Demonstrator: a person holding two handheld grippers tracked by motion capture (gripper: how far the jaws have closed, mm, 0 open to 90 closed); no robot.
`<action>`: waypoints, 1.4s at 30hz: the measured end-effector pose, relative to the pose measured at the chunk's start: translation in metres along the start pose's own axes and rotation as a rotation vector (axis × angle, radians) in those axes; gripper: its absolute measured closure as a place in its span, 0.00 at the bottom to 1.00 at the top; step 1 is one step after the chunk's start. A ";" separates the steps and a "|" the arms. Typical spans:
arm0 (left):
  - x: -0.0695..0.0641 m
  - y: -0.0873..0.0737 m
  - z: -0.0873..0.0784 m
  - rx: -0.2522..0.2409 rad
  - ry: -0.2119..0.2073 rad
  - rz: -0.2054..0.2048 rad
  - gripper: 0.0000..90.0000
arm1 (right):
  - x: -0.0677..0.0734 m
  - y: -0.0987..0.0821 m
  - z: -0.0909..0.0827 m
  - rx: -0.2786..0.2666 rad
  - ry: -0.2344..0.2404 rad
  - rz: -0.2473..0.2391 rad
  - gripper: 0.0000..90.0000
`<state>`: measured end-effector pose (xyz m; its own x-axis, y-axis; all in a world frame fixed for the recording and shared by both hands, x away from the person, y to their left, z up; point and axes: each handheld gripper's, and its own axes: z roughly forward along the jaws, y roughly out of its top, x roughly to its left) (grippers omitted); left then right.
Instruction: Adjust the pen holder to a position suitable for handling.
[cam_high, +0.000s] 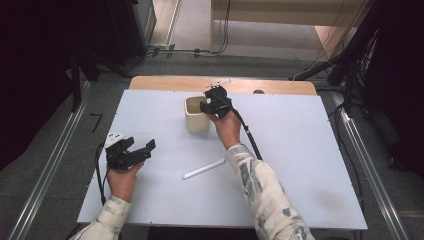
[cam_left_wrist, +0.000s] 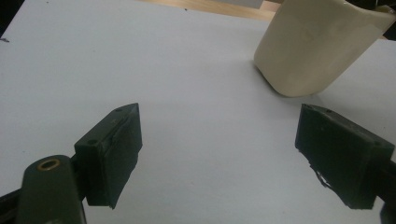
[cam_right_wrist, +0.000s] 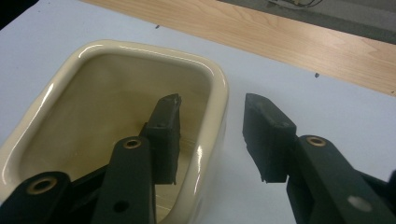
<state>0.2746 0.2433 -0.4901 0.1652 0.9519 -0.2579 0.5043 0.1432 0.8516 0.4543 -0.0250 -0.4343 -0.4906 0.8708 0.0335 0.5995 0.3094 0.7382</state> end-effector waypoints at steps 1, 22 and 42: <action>0.000 0.000 0.000 0.000 0.000 0.000 0.17 | 0.000 0.000 0.001 0.003 -0.005 0.001 0.64; 0.001 0.000 0.000 0.002 -0.002 -0.003 0.18 | 0.001 0.002 0.000 0.030 0.000 -0.005 0.87; 0.000 -0.001 0.001 0.010 -0.001 -0.002 0.18 | -0.022 -0.021 -0.033 0.083 0.036 -0.036 0.86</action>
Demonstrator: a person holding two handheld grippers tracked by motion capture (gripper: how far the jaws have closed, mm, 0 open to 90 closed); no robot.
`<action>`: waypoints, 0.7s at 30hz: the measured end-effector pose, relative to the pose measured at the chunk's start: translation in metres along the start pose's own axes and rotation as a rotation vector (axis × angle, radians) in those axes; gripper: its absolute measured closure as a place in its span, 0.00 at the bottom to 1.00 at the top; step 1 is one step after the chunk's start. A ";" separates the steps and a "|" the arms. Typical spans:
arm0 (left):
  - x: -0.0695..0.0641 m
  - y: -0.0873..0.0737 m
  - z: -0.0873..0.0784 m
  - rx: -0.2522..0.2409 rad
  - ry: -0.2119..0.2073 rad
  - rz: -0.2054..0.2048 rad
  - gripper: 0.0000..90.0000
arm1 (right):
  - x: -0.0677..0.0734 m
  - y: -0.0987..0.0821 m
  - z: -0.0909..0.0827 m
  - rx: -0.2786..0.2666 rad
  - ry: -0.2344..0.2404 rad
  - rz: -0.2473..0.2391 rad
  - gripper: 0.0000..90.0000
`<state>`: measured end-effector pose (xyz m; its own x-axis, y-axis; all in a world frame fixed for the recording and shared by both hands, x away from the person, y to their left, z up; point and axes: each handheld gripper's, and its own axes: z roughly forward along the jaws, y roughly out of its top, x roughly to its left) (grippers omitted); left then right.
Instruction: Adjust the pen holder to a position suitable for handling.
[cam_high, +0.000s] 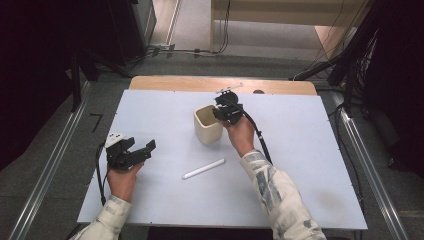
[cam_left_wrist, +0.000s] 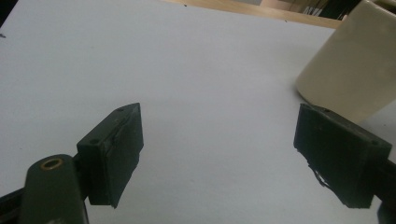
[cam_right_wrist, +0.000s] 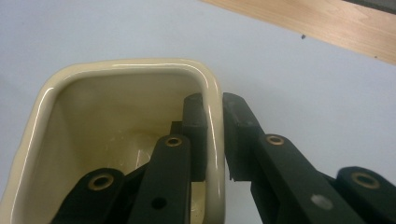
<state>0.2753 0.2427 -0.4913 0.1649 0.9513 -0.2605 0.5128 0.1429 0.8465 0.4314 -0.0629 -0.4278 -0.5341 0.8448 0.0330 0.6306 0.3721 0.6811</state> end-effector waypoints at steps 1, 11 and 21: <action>0.000 0.000 0.000 0.000 -0.002 0.001 0.18 | -0.002 -0.003 -0.003 0.003 0.003 -0.002 0.86; -0.003 -0.001 0.002 0.006 -0.007 0.006 0.18 | -0.017 -0.024 -0.024 0.015 0.012 0.005 0.86; -0.005 -0.001 0.002 0.008 -0.013 0.013 0.18 | -0.028 -0.031 -0.031 -0.053 0.052 0.021 0.59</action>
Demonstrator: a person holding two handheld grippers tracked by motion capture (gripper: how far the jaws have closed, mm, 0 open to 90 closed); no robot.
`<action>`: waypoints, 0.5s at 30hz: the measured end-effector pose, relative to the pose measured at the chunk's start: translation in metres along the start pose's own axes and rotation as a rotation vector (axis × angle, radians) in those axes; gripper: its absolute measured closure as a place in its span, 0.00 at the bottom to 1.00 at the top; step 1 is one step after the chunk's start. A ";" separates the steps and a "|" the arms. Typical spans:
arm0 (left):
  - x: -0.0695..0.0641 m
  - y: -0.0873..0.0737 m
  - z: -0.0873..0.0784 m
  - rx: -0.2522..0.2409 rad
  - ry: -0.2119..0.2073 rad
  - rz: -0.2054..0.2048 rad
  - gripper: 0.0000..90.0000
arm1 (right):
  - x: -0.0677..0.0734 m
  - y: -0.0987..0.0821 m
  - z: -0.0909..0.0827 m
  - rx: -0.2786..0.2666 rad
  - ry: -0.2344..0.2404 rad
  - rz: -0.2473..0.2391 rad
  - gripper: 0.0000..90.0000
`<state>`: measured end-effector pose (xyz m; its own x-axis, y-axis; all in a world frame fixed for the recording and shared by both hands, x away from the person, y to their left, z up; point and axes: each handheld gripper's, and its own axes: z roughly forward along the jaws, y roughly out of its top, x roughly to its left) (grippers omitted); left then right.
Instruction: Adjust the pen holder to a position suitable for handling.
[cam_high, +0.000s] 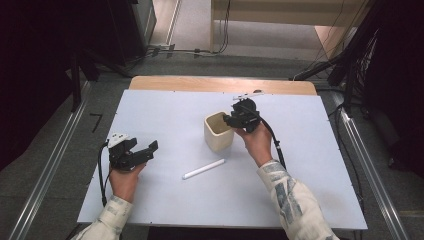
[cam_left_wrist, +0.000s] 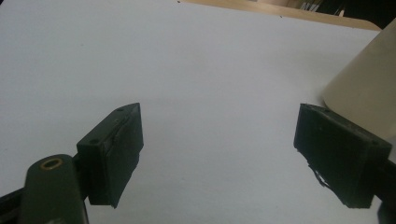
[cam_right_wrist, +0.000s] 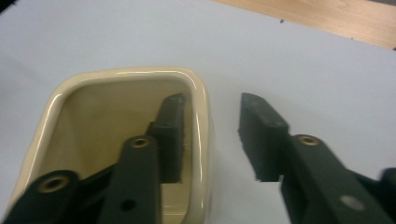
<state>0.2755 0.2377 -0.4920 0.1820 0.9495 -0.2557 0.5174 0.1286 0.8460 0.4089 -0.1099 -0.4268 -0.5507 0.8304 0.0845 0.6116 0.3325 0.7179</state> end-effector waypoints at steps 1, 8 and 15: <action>0.000 0.000 -0.001 -0.002 0.000 -0.003 0.18 | -0.003 -0.002 -0.001 -0.010 0.006 0.002 0.54; -0.001 0.000 0.000 -0.002 -0.001 0.000 0.18 | -0.018 -0.023 -0.016 -0.129 0.082 0.003 0.33; -0.002 -0.001 0.000 0.004 0.000 0.007 0.18 | -0.038 -0.041 -0.052 -0.245 0.099 0.003 0.27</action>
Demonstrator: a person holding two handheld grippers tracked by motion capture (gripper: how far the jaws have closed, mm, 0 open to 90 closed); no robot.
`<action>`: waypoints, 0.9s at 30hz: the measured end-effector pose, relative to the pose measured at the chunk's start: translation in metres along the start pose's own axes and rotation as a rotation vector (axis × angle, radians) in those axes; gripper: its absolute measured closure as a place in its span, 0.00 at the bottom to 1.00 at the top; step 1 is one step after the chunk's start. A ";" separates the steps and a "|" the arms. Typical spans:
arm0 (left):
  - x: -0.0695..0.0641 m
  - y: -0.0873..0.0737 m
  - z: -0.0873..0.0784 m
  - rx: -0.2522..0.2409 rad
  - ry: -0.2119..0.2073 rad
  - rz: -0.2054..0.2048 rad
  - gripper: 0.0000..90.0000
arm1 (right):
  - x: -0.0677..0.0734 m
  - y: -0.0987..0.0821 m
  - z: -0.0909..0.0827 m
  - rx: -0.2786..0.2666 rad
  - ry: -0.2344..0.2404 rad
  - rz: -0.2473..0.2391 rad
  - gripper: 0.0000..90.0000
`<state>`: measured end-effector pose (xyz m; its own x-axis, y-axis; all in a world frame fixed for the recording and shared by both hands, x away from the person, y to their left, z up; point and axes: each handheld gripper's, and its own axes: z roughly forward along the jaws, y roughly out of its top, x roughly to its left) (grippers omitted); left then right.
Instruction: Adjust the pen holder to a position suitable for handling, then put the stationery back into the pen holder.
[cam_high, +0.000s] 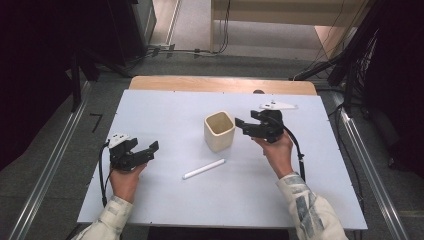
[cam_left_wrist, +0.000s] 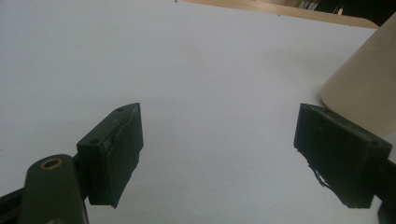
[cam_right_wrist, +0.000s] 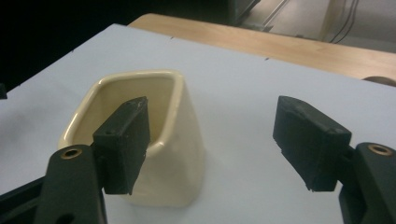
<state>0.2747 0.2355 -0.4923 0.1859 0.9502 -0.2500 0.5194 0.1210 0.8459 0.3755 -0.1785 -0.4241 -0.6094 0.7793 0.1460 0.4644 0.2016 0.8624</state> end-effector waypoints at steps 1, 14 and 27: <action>0.000 0.000 0.000 0.001 -0.001 0.000 0.18 | -0.003 -0.002 -0.004 -0.007 -0.008 0.000 0.27; -0.008 -0.001 0.001 -0.018 -0.017 0.044 0.17 | -0.050 -0.046 -0.046 -0.018 -0.185 0.021 0.15; -0.021 -0.003 0.001 -0.013 -0.077 0.092 0.17 | -0.061 -0.070 -0.065 0.016 -0.228 -0.033 0.15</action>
<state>0.2705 0.2151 -0.4902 0.2960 0.9327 -0.2062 0.4861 0.0387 0.8730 0.3383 -0.2787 -0.4612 -0.4644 0.8856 0.0037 0.4579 0.2366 0.8569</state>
